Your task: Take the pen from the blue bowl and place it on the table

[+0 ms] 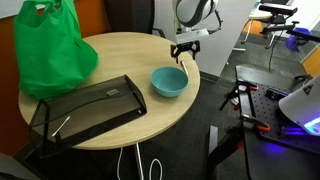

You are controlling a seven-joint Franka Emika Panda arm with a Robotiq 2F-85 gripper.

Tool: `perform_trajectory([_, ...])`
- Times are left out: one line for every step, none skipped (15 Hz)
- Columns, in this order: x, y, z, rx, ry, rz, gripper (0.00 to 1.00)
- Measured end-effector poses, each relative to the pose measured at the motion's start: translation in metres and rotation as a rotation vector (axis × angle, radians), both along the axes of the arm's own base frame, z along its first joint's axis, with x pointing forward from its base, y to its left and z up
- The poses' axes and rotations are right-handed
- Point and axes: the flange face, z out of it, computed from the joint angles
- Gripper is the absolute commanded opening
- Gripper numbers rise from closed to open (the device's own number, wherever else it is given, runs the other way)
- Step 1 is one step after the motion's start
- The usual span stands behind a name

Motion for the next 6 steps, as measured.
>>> perform_trajectory([0.000,0.001,0.000,0.000,0.001,0.002,1.00])
perform_trajectory([0.001,0.002,0.001,-0.002,0.000,0.006,1.00])
perform_trajectory([0.002,0.002,0.004,-0.007,-0.004,0.013,1.00])
perform_trajectory([0.003,0.002,0.009,-0.019,-0.008,0.032,1.00])
perform_trajectory([0.004,0.003,0.017,-0.030,-0.014,0.050,1.00])
perform_trajectory([0.005,0.004,0.027,-0.039,-0.023,0.068,1.00])
